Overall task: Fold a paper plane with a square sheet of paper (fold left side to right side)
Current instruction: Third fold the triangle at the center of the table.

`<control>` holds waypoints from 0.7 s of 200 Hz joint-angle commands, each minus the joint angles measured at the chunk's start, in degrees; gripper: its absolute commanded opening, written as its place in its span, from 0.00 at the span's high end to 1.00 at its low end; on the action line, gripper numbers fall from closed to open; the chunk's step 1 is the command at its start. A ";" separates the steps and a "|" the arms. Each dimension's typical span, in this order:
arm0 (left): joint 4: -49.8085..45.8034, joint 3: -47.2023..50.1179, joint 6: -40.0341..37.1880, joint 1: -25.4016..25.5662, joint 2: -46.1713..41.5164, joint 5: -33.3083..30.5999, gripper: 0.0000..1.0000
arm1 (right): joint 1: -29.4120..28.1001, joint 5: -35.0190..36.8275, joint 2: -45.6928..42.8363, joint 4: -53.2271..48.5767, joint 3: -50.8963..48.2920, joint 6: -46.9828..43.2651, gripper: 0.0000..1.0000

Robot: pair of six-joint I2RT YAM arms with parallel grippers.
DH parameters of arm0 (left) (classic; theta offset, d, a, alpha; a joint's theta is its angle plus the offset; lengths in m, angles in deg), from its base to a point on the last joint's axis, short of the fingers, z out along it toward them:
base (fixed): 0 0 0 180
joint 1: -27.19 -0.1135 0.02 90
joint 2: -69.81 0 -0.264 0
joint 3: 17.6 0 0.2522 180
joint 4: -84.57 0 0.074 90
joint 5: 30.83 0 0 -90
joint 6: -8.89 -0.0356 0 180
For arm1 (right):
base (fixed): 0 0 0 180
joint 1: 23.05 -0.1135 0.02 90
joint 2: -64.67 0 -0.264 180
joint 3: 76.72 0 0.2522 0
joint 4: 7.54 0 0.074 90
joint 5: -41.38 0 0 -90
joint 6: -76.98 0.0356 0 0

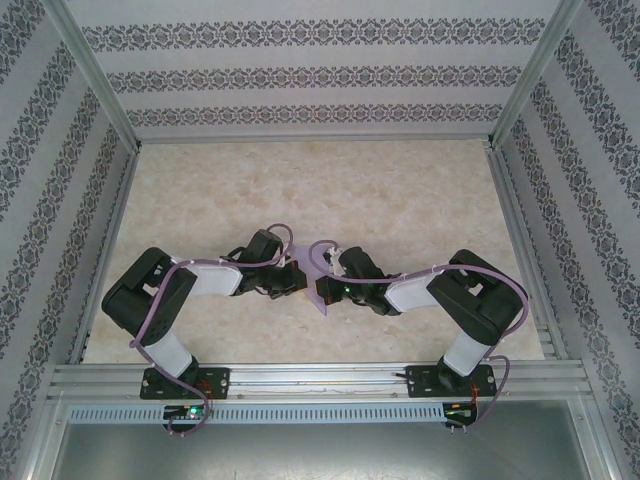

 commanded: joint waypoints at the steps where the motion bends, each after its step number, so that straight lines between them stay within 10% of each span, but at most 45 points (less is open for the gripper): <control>1: -1.56 1.05 -0.69 0.55 0.82 -1.56 0.95 | 0.32 -0.57 2.14 -5.38 -1.23 -0.65 1.00; 140: -3.66 2.87 0.37 0.59 4.27 -5.17 0.99 | 3.28 -4.98 -1.96 -5.57 1.00 1.28 0.89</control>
